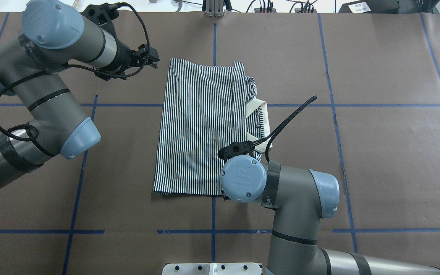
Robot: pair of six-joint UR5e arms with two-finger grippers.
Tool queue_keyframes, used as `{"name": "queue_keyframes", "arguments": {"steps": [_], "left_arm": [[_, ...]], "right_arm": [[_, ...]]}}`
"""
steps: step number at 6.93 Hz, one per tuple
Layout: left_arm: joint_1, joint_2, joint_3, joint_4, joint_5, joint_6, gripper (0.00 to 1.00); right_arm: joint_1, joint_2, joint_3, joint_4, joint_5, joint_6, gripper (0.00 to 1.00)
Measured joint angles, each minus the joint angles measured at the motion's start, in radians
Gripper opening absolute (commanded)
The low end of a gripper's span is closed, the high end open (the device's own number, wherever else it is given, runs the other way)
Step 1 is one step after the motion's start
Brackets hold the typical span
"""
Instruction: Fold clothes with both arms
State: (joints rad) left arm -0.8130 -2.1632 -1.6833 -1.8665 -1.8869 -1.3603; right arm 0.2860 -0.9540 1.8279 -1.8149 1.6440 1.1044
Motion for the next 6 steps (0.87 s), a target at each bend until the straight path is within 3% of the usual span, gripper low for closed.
{"name": "queue_keyframes", "arguments": {"steps": [2,6], "left_arm": [[0.002,-0.001,0.003,0.0,0.001,0.0,1.0],[0.003,-0.003,0.007,0.0,0.002,-0.001,1.0]], "right_arm": [[0.001,-0.01,0.003,0.004,-0.002,-0.001,0.0],[0.01,-0.075,0.056,0.002,0.01,-0.007,0.0]]}}
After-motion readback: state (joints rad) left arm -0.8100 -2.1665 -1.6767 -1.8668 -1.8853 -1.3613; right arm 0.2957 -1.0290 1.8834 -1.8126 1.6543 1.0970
